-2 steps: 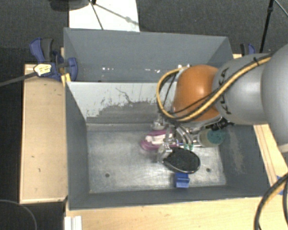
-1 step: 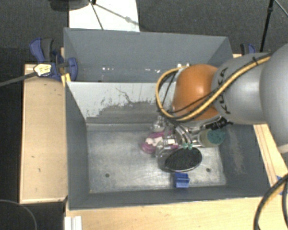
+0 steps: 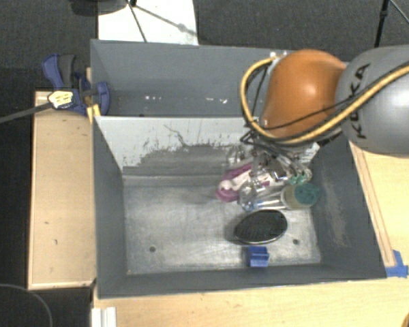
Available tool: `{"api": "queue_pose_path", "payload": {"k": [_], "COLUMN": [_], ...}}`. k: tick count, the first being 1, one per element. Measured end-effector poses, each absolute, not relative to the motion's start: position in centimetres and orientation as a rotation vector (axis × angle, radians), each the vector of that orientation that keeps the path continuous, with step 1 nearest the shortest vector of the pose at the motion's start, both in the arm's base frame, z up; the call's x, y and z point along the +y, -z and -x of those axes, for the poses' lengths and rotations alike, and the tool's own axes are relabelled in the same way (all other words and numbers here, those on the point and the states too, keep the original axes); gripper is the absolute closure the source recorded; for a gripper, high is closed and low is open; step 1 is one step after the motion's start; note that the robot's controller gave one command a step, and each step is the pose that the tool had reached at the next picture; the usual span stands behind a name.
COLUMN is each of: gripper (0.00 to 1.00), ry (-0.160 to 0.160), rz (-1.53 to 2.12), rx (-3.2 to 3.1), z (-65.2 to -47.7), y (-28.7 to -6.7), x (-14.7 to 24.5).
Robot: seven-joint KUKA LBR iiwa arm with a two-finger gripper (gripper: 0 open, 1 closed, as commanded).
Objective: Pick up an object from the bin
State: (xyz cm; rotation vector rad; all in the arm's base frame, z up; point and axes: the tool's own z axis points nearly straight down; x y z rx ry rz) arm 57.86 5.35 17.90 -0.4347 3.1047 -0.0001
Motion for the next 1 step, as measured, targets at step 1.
{"api": "queue_pose_path", "payload": {"k": [1], "gripper": [1.0], "ry": [0.001], "rz": [0.405], "rx": [3.106], "z": [-56.99], "y": [-24.77], "x": [4.14]}}
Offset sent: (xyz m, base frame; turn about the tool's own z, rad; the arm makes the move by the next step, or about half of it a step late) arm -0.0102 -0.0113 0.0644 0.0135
